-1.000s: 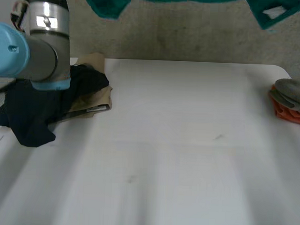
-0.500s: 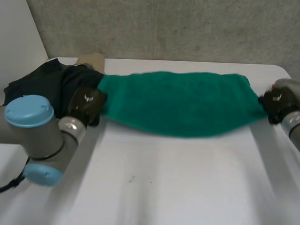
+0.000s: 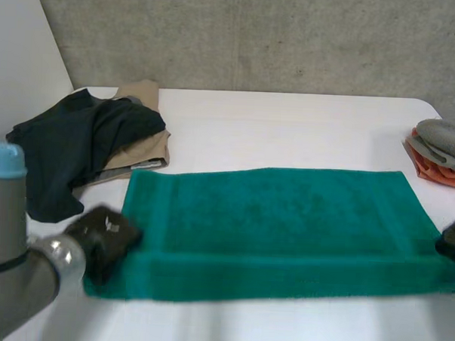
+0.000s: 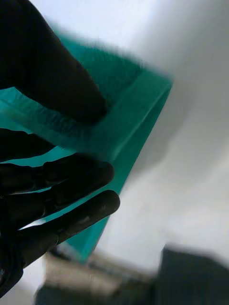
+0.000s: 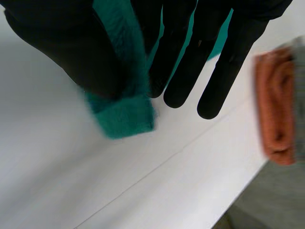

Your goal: Fold the laundry.

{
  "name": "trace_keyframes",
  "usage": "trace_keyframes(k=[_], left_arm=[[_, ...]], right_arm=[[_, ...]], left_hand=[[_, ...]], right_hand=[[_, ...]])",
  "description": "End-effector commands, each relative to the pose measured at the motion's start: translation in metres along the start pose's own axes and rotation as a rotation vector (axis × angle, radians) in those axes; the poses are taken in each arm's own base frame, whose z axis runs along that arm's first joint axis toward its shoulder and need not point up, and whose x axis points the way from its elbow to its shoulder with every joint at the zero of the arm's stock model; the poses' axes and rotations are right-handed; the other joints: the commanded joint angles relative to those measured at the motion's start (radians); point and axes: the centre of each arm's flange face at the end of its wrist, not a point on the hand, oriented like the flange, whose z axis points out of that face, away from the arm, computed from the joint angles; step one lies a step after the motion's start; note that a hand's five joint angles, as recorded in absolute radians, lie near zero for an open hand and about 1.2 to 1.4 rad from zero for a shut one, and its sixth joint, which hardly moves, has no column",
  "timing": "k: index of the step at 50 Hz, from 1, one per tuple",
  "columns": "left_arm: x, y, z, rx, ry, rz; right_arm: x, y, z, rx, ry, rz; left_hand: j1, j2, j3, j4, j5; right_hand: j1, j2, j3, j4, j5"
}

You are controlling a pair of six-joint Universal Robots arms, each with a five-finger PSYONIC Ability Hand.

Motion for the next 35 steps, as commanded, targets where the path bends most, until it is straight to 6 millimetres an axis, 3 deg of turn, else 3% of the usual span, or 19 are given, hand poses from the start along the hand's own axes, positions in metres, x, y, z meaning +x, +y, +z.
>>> trace_keyframes(k=[1,5,12,20,21,22,23,24,25,26,31,35], left_arm=[[-0.034,-0.029,0.065,0.188,-0.19,-0.056],[-0.047,-0.037,0.093,0.223,-0.265,-0.091],[-0.064,-0.048,0.139,0.316,-0.383,-0.095],[-0.07,-0.061,0.166,0.426,-0.477,-0.088],[-0.069,-0.062,0.167,0.431,-0.476,-0.087],[-0.067,-0.062,0.167,0.434,-0.472,-0.084],[-0.058,-0.064,0.166,0.444,-0.453,-0.073],[-0.054,-0.066,0.166,0.449,-0.444,-0.069],[-0.049,-0.068,0.164,0.454,-0.435,-0.065],[-0.045,-0.069,0.163,0.456,-0.428,-0.066],[-0.028,-0.068,0.155,0.448,-0.394,-0.065],[-0.033,-0.067,0.137,0.443,-0.398,-0.08]], right_arm=[[0.012,-0.046,0.048,0.207,0.182,0.059],[0.032,-0.067,0.077,0.323,0.321,0.096],[0.039,-0.093,0.118,0.434,0.434,0.066],[0.047,-0.106,0.159,0.451,0.516,0.072],[0.043,-0.107,0.163,0.444,0.515,0.072],[0.039,-0.109,0.164,0.44,0.512,0.07],[0.035,-0.111,0.164,0.438,0.508,0.069],[0.033,-0.111,0.164,0.436,0.503,0.07],[0.03,-0.115,0.16,0.44,0.501,0.077],[0.03,-0.117,0.157,0.441,0.5,0.081],[0.034,-0.114,0.124,0.466,0.467,0.201],[0.031,-0.111,0.094,0.484,0.403,0.278]], left_hand=[[0.251,0.195,0.199,0.194,0.215],[0.251,0.195,0.199,0.194,0.215],[0.251,0.195,0.199,0.194,0.215],[0.251,0.195,0.199,0.194,0.215],[0.022,-0.035,-0.03,-0.035,-0.014],[-0.393,-0.45,-0.445,-0.45,-0.429],[-0.97,-1.027,-1.023,-1.028,-1.006],[-0.796,-0.852,-0.848,-0.853,-0.832],[-0.811,-0.868,-0.863,-0.868,-0.847],[-0.97,-1.027,-1.023,-1.028,-1.006],[-0.97,-1.027,-1.023,-1.028,-1.006],[-0.97,-1.027,-1.023,-1.028,-1.006]], right_hand=[[0.257,0.214,0.202,0.195,0.23],[0.257,0.214,0.202,0.195,0.23],[0.257,0.214,0.202,0.195,0.23],[0.257,0.214,0.202,0.195,0.23],[-0.3,-0.343,-0.355,-0.362,-0.327],[-0.791,-0.834,-0.846,-0.853,-0.818],[-0.965,-1.008,-1.02,-1.026,-0.992],[-0.965,-1.008,-1.02,-1.026,-0.992],[-0.965,-1.008,-1.02,-1.026,-0.992],[-0.965,-1.008,-1.02,-1.026,-0.992],[-0.965,-1.008,-1.02,-1.026,-0.992],[-0.965,-1.008,-1.02,-1.026,-0.992]])
